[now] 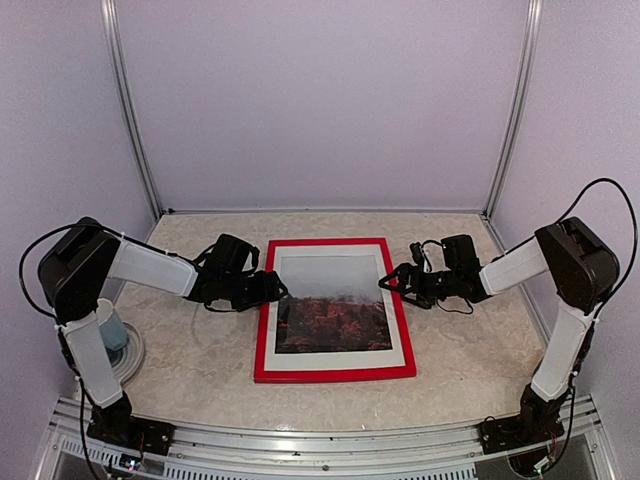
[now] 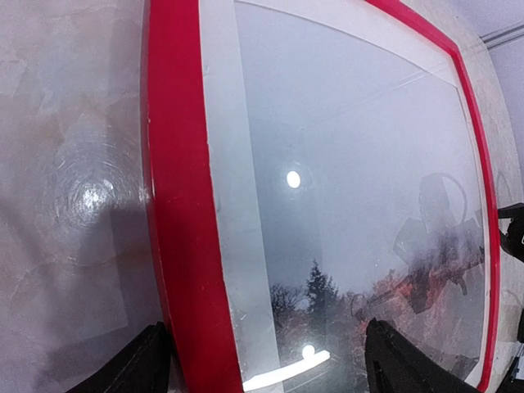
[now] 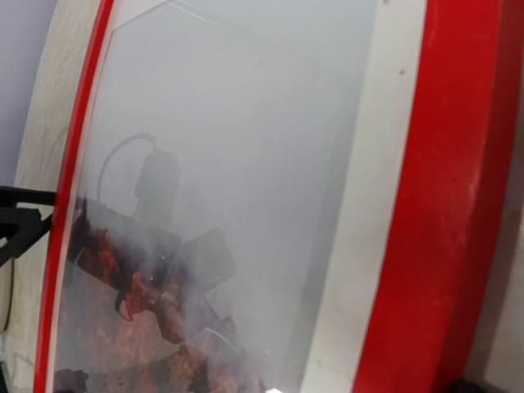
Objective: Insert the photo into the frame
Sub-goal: Turn over the photo frame, then reset both arms
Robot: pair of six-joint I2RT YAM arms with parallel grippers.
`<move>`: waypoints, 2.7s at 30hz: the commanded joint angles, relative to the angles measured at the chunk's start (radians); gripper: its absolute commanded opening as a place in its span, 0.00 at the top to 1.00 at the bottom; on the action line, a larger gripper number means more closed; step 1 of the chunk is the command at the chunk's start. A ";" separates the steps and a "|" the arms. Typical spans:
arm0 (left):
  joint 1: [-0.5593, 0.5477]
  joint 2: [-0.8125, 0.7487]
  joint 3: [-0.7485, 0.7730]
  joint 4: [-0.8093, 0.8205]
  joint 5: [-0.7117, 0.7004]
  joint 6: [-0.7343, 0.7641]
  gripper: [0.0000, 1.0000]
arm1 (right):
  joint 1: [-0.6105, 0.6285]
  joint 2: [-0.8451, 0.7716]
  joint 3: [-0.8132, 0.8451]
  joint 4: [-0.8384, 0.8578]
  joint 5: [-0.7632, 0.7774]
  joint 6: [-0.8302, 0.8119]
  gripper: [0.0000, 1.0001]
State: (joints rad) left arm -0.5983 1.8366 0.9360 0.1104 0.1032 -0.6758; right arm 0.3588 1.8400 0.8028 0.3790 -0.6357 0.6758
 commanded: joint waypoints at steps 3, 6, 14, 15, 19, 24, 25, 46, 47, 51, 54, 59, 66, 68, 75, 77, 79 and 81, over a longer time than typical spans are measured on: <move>-0.008 -0.017 0.044 0.001 -0.031 0.035 0.18 | 0.020 0.006 -0.010 0.002 -0.016 0.008 0.01; -0.009 -0.015 0.053 0.001 -0.031 0.041 0.18 | 0.021 0.006 -0.007 0.001 -0.013 0.008 0.01; -0.009 -0.013 0.069 0.019 -0.018 0.053 0.13 | 0.020 -0.005 0.012 -0.012 -0.002 0.007 0.01; -0.009 -0.012 0.072 0.017 -0.019 0.054 0.13 | 0.020 -0.010 0.012 -0.019 0.004 0.004 0.01; -0.009 -0.015 0.071 0.017 -0.036 0.056 0.13 | 0.020 -0.044 0.010 -0.064 0.047 -0.021 0.01; -0.009 -0.038 0.060 0.014 -0.095 0.050 0.12 | 0.020 -0.113 -0.008 -0.143 0.146 -0.054 0.01; -0.009 -0.049 0.056 0.019 -0.099 0.050 0.12 | 0.020 -0.128 -0.013 -0.153 0.161 -0.060 0.01; -0.103 -0.450 -0.043 -0.172 -0.407 0.116 0.01 | 0.022 -0.671 -0.105 -0.509 0.536 -0.293 0.01; -0.105 -0.482 -0.047 -0.189 -0.423 0.124 0.01 | 0.022 -0.709 -0.109 -0.528 0.572 -0.310 0.01; -0.103 -0.596 -0.059 -0.252 -0.474 0.158 0.01 | 0.022 -0.873 -0.139 -0.563 0.666 -0.410 0.01; -0.086 -0.684 -0.074 -0.294 -0.481 0.173 0.01 | 0.022 -0.978 -0.174 -0.563 0.690 -0.488 0.01; -0.060 -0.861 -0.197 -0.242 -0.486 0.259 0.01 | 0.022 -1.141 -0.279 -0.499 0.698 -0.532 0.01; 0.009 -1.183 -0.421 -0.150 -0.502 0.350 0.01 | 0.020 -1.255 -0.343 -0.512 0.782 -0.580 0.01; 0.027 -1.256 -0.467 -0.153 -0.534 0.363 0.01 | 0.020 -1.260 -0.353 -0.515 0.806 -0.574 0.01; 0.115 -1.414 -0.513 -0.259 -0.569 0.376 0.01 | -0.043 -1.324 -0.379 -0.511 0.818 -0.521 0.01; 0.163 -1.448 -0.520 -0.288 -0.560 0.389 0.01 | -0.097 -1.358 -0.386 -0.509 0.812 -0.511 0.01; 0.201 -1.487 -0.533 -0.277 -0.558 0.398 0.01 | -0.171 -1.367 -0.382 -0.518 0.777 -0.495 0.01; 0.243 -1.532 -0.555 -0.245 -0.537 0.412 0.01 | -0.268 -1.350 -0.372 -0.524 0.696 -0.487 0.01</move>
State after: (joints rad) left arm -0.4210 0.3691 0.4202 -0.1402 -0.4461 -0.3065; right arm 0.2317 0.4885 0.4278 -0.1341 0.1440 0.1539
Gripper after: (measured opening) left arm 0.989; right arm 0.993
